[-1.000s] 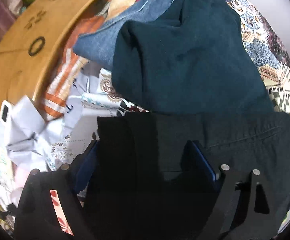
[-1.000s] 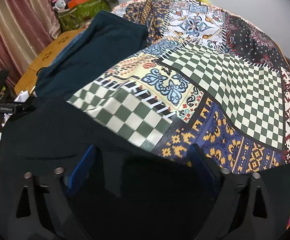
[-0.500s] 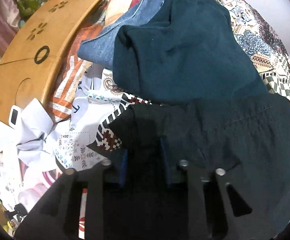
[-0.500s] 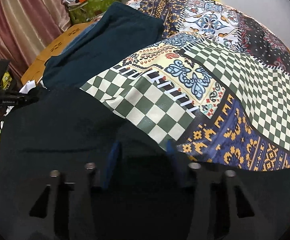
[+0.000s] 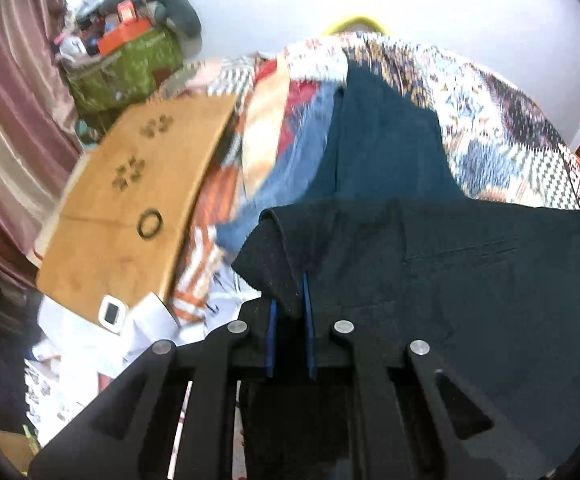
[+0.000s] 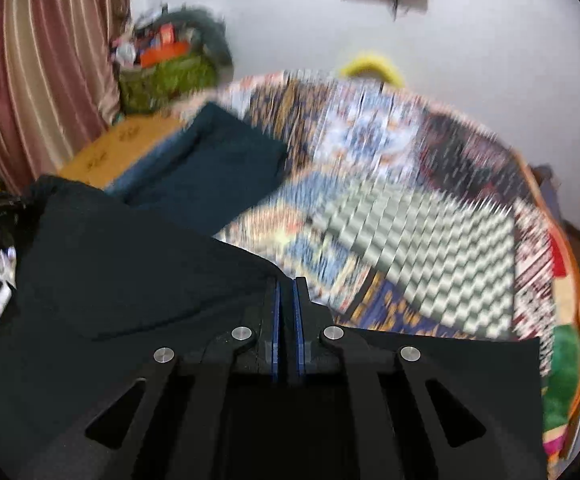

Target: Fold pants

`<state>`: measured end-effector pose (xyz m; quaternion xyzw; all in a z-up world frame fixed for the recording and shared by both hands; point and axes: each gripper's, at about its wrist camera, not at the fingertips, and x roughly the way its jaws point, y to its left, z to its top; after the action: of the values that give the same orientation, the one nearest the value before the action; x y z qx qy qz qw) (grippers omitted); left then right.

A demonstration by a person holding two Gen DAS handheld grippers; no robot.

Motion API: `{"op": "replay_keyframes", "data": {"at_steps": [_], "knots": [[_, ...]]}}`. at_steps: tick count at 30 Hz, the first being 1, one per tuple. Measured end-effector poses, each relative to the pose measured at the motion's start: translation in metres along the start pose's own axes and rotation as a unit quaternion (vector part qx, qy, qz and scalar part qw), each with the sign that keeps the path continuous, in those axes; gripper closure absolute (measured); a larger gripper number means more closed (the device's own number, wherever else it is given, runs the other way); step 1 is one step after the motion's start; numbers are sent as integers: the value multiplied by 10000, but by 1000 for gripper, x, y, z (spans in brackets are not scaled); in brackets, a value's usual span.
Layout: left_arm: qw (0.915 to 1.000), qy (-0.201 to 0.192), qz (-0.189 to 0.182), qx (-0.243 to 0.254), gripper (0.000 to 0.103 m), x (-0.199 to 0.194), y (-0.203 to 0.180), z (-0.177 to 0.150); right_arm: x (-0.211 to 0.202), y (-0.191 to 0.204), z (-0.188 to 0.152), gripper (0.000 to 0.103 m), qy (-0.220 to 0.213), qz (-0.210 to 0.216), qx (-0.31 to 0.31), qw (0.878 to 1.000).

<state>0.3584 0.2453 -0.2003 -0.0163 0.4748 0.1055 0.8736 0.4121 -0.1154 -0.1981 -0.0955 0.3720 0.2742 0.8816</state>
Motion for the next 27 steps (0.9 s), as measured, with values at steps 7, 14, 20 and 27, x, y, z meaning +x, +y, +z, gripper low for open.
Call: {"op": "replay_keyframes", "data": {"at_steps": [7, 14, 20, 27], "knots": [[9995, -290, -150, 1, 92, -39, 1, -8, -35, 8, 1, 98, -151, 31, -103, 9998], [9983, -511, -280, -16, 92, -79, 0, -43, -74, 30, -28, 98, -164, 108, -259, 9995], [9979, -570, -321, 21, 92, -108, 5, -79, -105, 49, -57, 98, -163, 210, -313, 9992], [9980, -422, -427, -192, 92, -120, 18, -121, -132, 74, -95, 98, -55, 307, -509, 9982]]}}
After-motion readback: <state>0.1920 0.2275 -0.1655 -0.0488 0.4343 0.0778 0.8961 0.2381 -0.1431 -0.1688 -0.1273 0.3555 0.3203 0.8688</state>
